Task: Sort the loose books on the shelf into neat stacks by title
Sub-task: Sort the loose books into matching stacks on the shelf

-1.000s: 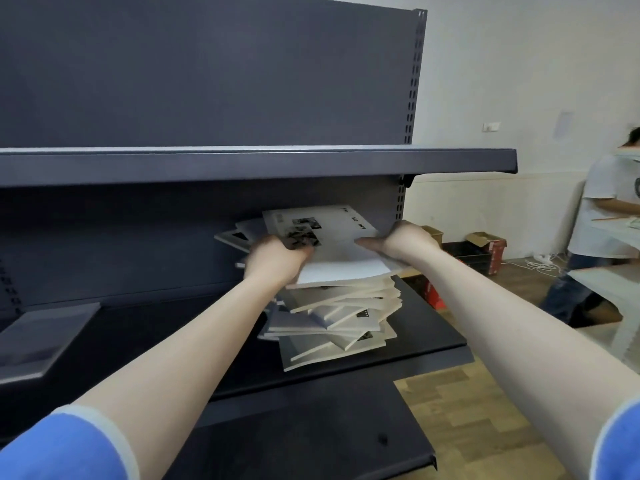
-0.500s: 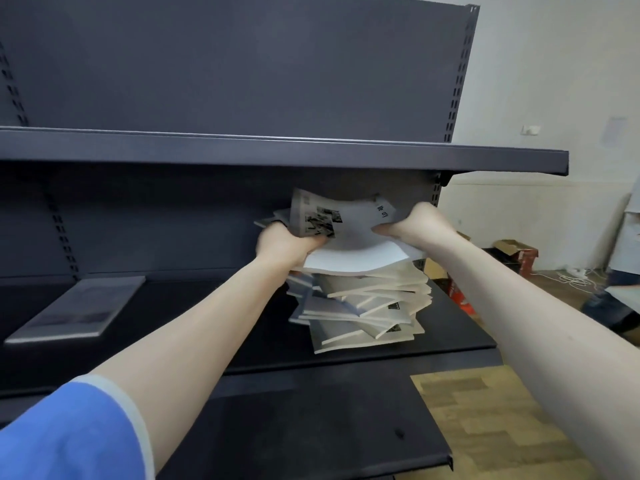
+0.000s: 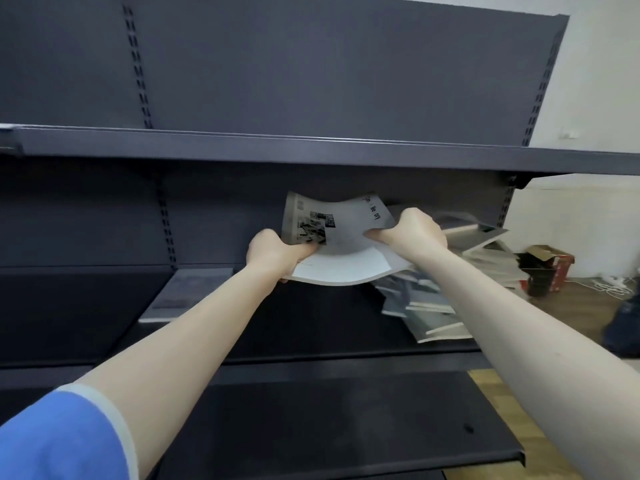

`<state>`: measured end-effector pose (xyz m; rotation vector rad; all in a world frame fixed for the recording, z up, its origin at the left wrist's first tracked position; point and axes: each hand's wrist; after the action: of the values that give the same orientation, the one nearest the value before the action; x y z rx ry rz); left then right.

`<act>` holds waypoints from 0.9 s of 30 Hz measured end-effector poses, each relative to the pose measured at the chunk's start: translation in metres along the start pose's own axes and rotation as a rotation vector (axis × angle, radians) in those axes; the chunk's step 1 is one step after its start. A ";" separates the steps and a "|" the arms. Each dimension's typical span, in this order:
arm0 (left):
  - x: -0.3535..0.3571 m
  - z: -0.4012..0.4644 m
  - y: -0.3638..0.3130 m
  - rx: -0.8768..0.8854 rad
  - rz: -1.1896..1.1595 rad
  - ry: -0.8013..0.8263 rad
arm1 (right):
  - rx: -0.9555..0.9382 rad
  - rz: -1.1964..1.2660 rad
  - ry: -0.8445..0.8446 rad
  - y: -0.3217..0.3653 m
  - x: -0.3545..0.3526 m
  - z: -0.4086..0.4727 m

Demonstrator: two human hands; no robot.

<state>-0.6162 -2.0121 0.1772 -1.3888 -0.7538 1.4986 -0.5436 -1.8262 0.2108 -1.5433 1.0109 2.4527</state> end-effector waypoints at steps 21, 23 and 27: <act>-0.042 0.036 0.158 -0.183 0.100 0.116 | 0.169 -0.050 0.173 0.046 0.167 -0.025; -0.035 0.038 0.167 -0.207 0.079 0.135 | 0.174 -0.072 0.188 0.040 0.179 -0.023; -0.022 0.042 0.182 -0.226 0.087 0.131 | 0.185 -0.093 0.182 0.030 0.198 -0.018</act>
<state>-0.6984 -2.0952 0.0297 -1.6912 -0.8070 1.4052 -0.6389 -1.9135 0.0563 -1.7317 1.1291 2.1214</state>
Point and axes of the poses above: each hand's wrist, its own z-axis towards the middle knuckle, its own x-axis out of the palm, y = z × x, and after that the axes turned 3 degrees about -z, right-handed
